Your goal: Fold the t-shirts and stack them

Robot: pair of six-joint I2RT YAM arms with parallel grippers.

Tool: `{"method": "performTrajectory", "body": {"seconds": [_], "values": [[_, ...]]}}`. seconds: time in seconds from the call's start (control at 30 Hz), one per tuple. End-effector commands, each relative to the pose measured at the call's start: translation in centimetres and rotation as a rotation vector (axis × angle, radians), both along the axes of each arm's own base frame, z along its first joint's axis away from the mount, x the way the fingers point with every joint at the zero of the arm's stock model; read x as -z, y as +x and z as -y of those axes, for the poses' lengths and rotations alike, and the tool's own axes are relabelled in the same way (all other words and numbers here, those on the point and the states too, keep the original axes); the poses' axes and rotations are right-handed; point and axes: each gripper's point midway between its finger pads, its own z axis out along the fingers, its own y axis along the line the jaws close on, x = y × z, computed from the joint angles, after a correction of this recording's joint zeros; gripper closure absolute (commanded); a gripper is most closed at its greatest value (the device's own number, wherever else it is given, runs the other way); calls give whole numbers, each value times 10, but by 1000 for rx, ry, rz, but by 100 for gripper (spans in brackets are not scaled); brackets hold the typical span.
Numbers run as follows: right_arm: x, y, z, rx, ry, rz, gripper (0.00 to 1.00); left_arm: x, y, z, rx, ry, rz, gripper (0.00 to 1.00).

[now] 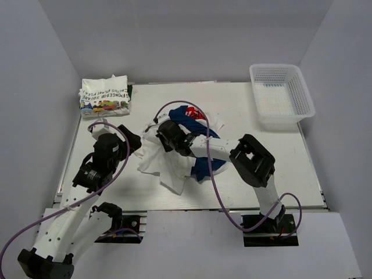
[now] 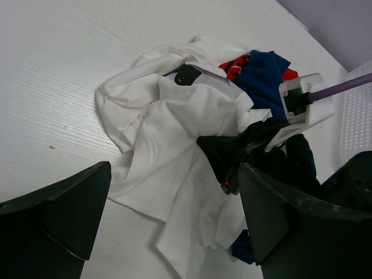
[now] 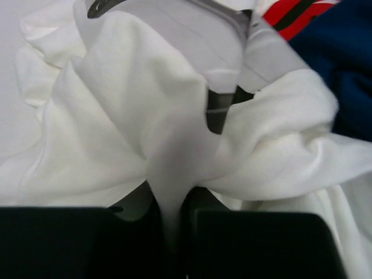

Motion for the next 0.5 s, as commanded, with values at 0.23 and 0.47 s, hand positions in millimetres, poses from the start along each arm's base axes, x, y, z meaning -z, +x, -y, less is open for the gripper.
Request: {"method": "performTrajectory", "body": {"seconds": [0.23, 0.47], "values": [[-252, 9, 20, 114, 328, 258, 100, -11, -4, 3, 12, -41, 43, 0], [-401, 15, 107, 311, 393, 599, 100, -8, -2, 4, 12, -33, 22, 0]]}}
